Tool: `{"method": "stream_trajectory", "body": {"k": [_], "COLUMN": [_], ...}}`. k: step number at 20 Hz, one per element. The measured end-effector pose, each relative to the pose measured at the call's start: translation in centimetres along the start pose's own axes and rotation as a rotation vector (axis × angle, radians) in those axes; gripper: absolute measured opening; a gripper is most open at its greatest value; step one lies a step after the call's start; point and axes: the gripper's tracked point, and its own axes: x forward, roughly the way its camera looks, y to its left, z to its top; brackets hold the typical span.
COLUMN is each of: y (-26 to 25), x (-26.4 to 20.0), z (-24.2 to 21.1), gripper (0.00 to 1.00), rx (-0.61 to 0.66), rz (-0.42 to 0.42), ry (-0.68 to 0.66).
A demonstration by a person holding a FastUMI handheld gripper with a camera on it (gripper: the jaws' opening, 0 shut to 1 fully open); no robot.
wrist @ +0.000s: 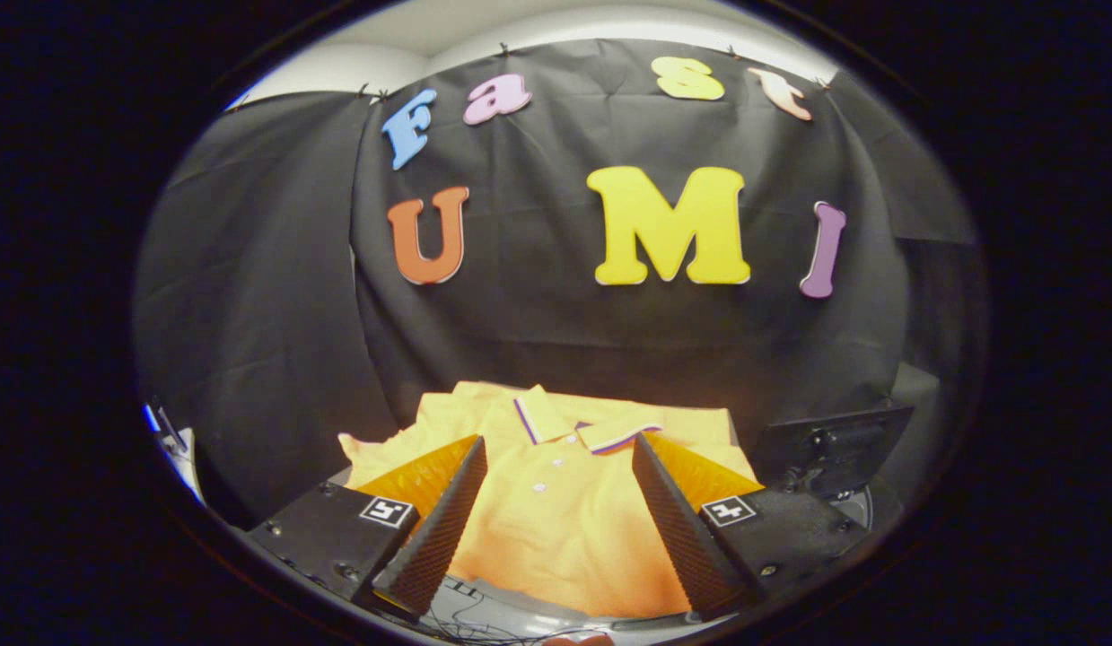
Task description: Put the clothes into the washing machine and then close the washing machine lid.
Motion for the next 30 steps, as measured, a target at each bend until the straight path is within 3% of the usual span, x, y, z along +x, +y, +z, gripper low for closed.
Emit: {"method": "stream_trajectory", "body": {"k": [9, 14, 21, 25, 28, 30], "y": [0.8, 0.7, 1.0, 1.0, 1.4, 1.4], "x": [5.3, 5.9, 6.2, 6.1, 6.2, 6.0], "z": [-5.5, -6.0, -6.2, -6.5, -6.3, -6.3], "gripper": [1.00, 1.00, 1.00, 0.98, 0.74, 0.17], "rx": [0.028, 0.025, -0.015, -0.035, -0.053, -0.048], "rz": [-0.037, -0.056, 0.033, 0.075, 0.100, 0.090], "ry": [0.252, 0.280, 0.237, 0.284, 0.273, 0.255]}}
